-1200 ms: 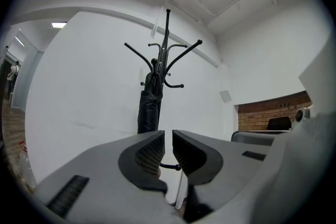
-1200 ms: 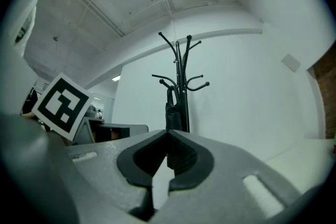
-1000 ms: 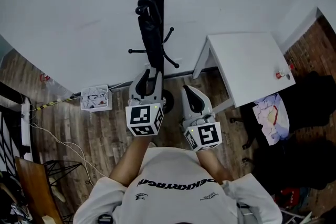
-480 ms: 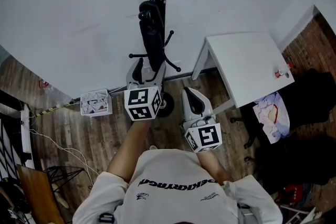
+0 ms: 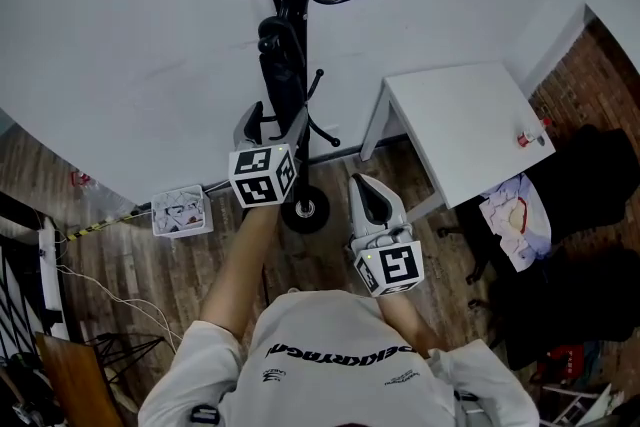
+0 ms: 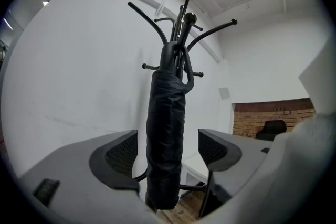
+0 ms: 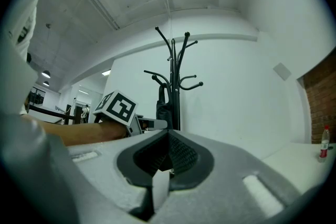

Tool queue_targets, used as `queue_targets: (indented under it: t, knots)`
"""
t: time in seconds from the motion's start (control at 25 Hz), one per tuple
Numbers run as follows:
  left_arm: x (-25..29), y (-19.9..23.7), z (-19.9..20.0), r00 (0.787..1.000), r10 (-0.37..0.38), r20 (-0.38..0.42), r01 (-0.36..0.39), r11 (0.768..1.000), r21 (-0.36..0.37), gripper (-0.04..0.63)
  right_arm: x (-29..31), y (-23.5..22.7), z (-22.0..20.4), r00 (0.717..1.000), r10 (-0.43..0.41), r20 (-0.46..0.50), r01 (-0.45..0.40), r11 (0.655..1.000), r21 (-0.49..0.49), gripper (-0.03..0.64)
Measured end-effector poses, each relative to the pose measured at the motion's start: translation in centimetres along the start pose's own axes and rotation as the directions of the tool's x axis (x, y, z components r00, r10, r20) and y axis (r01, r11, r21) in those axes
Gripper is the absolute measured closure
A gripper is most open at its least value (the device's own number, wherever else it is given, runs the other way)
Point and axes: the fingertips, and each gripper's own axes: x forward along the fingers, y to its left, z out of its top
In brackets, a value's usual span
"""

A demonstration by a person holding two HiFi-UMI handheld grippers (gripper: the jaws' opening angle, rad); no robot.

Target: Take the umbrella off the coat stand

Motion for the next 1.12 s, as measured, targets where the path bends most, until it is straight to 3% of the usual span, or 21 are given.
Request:
queue_targets:
  t: [0.64,0.76,1.12]
  knots:
    - [5.7,0.7,-1.8,0.996,-0.070,-0.055,0.068,0.997,-0.035,0.246,-0.4,-1.3,-0.7,0.999,-0.041,-0.026,0.041,0.999,0.001,0.618]
    - [6.2,0.5,-1.7,0.994,-0.094,-0.051,0.092,0.995,-0.050,0.274,-0.9,-2.1,-0.5,0.998,-0.057,-0.029,0.057,0.998,-0.007,0.618]
    - [6.5,0.8,-1.6,0.996,-0.042,-0.085,0.040,0.999,-0.024,0.325,-1.1,-2.8,-0.4,0.998,-0.061,-0.026,0.061,0.998,-0.005,0.618]
